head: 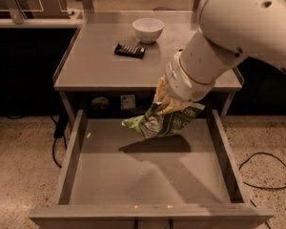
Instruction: Place green jalapeno chip bag into top drawer
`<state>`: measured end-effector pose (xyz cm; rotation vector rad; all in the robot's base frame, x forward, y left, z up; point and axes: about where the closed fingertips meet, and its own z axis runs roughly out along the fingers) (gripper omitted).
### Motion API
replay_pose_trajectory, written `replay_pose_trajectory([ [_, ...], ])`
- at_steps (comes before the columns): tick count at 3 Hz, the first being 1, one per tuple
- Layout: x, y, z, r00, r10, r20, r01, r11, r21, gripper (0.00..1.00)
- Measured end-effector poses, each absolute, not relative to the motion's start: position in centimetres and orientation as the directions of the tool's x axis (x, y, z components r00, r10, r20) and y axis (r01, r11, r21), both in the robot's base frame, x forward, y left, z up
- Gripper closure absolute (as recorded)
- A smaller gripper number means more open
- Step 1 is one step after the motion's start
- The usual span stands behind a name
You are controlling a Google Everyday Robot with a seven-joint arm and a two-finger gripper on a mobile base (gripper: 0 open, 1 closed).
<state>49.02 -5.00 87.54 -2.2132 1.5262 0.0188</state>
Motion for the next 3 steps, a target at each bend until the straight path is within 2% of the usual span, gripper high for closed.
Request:
replay_pose_trajectory([
  [3,50.0,-4.6,78.3,0.394,-0.859,-0.327,-0.901,-0.291,-0.322,1.00],
])
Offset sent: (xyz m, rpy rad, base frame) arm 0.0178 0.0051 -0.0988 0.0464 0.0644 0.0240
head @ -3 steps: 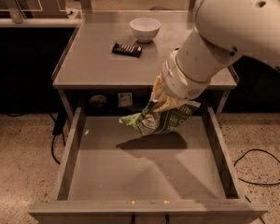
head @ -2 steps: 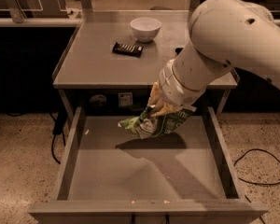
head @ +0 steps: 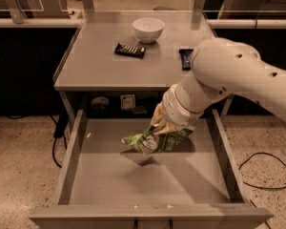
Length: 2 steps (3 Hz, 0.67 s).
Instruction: Place green jalapeno chip bag into top drawer
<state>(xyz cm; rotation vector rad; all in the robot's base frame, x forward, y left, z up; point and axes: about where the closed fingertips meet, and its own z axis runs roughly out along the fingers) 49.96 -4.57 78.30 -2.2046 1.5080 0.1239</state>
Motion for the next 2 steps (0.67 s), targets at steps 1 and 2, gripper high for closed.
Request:
replay_pose_trajectory([
  [1,50.4,-5.0,75.0,0.375,-0.868,-0.325,-0.911,-0.280,-0.304,1.00],
  [2,50.7,-5.4,72.3,0.361,-0.876,-0.321,-0.918,-0.274,-0.286,1.00],
])
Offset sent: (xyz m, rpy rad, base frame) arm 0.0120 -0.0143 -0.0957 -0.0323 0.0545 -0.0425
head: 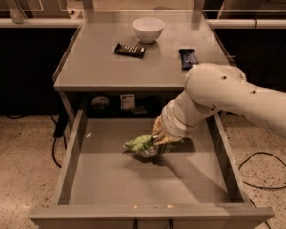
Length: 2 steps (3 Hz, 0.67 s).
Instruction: Place green jalapeno chip bag into top drawer
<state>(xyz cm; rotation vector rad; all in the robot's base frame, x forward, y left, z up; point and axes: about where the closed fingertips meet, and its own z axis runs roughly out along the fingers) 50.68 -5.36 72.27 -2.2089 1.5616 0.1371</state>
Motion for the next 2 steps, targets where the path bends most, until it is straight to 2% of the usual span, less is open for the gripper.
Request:
replay_pose_trajectory([
  [2,50.92,-5.72,69.81,0.348,-0.882,-0.318,-0.925,-0.268,-0.270,1.00],
])
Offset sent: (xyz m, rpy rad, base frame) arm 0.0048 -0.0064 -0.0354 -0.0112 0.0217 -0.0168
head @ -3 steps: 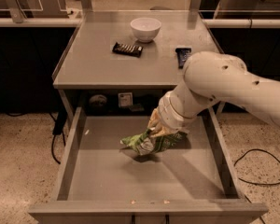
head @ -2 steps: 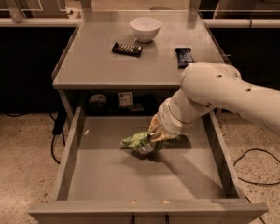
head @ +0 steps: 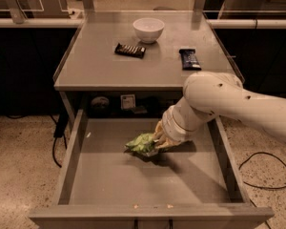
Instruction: Place green jalapeno chip bag into top drawer
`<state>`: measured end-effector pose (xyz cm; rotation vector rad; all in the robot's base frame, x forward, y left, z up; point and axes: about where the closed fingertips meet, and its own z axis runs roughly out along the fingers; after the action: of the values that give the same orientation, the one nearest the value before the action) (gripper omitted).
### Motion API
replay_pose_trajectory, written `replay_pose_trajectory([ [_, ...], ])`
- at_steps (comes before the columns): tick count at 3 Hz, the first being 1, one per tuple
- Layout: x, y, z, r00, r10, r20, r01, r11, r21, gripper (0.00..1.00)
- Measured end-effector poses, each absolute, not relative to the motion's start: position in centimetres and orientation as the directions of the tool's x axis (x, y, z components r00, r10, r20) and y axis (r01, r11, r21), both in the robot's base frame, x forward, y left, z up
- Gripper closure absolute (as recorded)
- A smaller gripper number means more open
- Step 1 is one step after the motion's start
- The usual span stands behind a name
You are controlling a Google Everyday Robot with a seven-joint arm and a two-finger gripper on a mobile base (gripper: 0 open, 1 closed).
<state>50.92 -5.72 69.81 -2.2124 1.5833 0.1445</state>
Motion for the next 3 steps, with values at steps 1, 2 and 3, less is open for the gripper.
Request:
replay_pose_trajectory([
  [1,50.92,-5.72,69.81,0.348,-0.882,-0.318,-0.925,-0.268,-0.270,0.82],
  [2,50.92,-5.72,69.81,0.348,-0.882,-0.318,-0.925,-0.268,-0.270,0.59],
  [3,50.92,-5.72,69.81,0.348,-0.882,-0.318,-0.925,-0.268,-0.270,0.34],
])
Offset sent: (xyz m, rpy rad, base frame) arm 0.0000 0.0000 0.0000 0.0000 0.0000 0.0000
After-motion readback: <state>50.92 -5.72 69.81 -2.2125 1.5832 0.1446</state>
